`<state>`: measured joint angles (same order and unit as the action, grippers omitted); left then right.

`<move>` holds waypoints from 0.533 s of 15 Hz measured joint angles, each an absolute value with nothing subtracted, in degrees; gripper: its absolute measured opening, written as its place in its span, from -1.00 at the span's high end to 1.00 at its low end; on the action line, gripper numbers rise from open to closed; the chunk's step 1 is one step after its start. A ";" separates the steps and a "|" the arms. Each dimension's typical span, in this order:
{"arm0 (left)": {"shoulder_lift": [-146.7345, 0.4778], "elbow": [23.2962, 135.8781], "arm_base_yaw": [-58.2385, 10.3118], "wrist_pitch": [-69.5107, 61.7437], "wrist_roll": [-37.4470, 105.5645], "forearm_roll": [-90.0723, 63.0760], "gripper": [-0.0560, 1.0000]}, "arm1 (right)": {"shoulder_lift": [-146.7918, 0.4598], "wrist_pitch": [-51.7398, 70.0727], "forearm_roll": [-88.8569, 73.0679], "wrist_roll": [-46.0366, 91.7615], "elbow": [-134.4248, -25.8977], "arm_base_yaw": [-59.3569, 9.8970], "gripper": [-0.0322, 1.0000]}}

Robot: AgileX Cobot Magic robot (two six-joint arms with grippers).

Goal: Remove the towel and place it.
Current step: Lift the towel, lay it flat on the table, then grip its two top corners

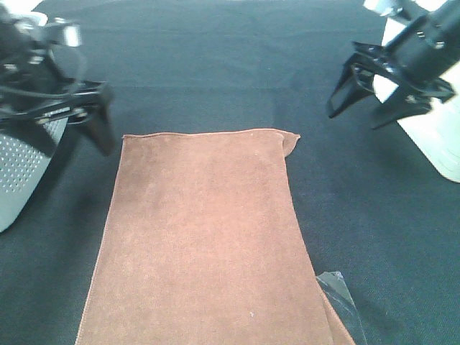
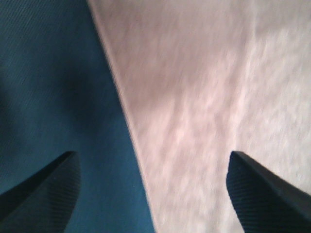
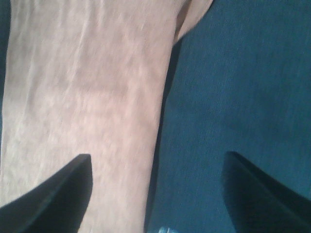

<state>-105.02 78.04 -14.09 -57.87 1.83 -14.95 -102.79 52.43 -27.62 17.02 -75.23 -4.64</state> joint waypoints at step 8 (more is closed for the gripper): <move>-126.34 99.92 -13.75 -60.10 3.67 -15.99 -0.57 | -119.98 53.40 -28.82 17.36 -92.53 -4.13 -0.43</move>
